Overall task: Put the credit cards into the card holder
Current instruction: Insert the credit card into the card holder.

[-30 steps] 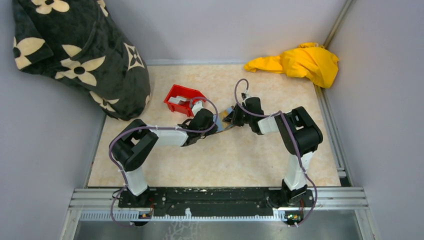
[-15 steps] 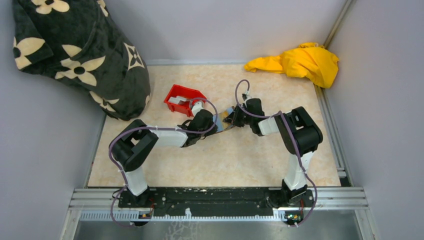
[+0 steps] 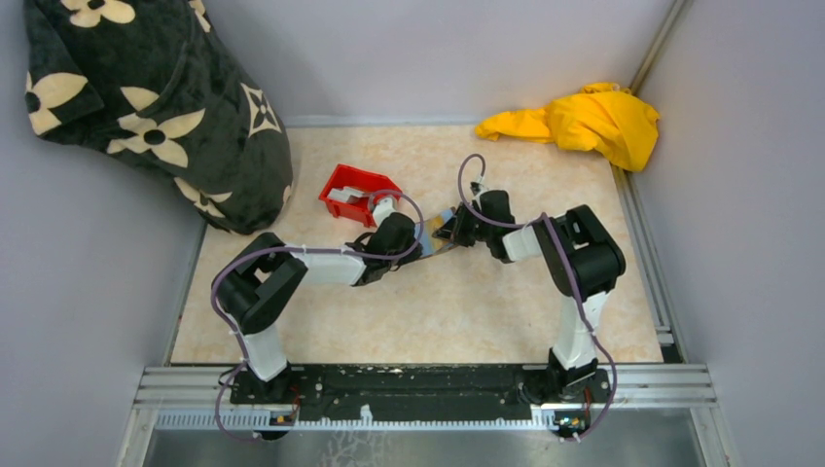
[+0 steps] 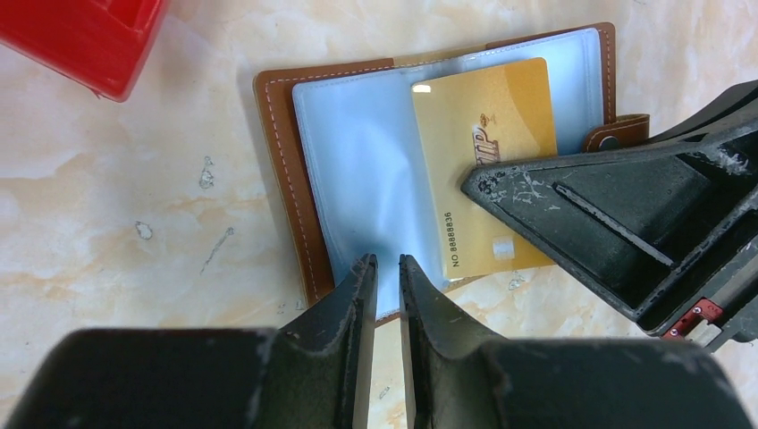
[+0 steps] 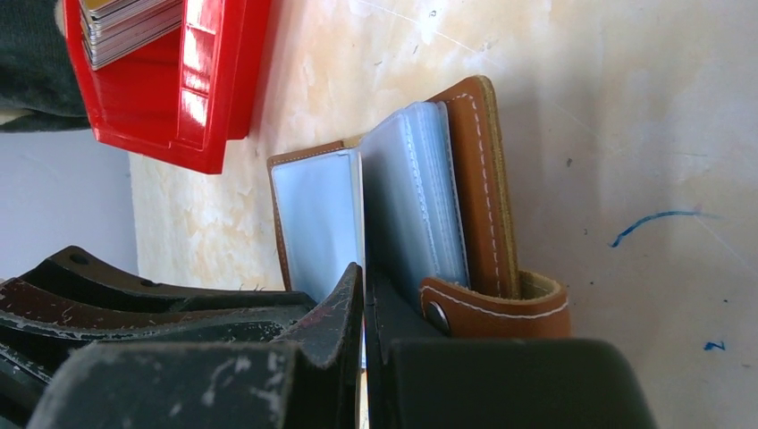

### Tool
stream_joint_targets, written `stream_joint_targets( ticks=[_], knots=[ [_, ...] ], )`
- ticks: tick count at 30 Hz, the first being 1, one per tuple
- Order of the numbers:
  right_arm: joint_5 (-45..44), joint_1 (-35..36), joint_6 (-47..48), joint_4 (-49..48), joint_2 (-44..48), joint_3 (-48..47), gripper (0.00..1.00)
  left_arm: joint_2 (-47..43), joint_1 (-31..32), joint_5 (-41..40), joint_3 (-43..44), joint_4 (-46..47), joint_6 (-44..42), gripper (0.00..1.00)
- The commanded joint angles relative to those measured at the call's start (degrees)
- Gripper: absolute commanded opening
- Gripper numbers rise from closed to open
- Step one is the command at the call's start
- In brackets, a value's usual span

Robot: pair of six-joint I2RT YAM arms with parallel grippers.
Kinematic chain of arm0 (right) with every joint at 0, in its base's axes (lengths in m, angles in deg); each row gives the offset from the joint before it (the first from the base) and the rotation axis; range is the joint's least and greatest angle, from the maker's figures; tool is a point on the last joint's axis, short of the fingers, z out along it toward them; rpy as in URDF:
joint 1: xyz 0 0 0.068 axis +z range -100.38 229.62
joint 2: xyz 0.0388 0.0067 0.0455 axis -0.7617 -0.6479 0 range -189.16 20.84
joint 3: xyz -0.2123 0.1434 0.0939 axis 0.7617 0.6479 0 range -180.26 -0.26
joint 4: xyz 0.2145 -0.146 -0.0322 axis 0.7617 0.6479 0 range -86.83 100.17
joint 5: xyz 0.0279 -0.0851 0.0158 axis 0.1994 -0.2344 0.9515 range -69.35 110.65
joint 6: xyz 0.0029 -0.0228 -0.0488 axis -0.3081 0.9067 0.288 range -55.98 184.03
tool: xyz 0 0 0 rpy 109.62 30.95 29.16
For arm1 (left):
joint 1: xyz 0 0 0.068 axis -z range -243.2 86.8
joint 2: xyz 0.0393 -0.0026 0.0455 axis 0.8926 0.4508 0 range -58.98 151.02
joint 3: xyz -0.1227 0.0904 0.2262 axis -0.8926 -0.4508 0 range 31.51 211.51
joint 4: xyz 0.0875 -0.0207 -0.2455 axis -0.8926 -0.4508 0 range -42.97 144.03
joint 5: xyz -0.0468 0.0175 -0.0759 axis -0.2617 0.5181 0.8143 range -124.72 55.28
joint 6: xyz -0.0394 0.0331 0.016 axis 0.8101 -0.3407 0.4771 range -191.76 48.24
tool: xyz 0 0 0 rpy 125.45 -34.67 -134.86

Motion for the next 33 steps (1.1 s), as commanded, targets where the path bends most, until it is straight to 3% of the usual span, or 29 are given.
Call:
stream_joint_targets(
  ticks=[1, 12, 33],
  knots=[
    [2.18, 0.51, -0.03, 2.85, -3.25, -0.01, 0.0, 2.11, -0.95, -3.86, -0.91, -15.14, -2.71, 0.24],
    [3.56, 0.22, -1.32, 0.85, -5.7, 0.07, 0.0, 0.26, -1.21, -8.71, 0.47, -21.72, -2.6, 0.25],
    [5.02, 0.23, -2.02, -0.38, -6.38, -0.43, 0.0, 3.2, -3.5, -8.07, 0.18, -23.56, -2.54, 0.26]
  ],
)
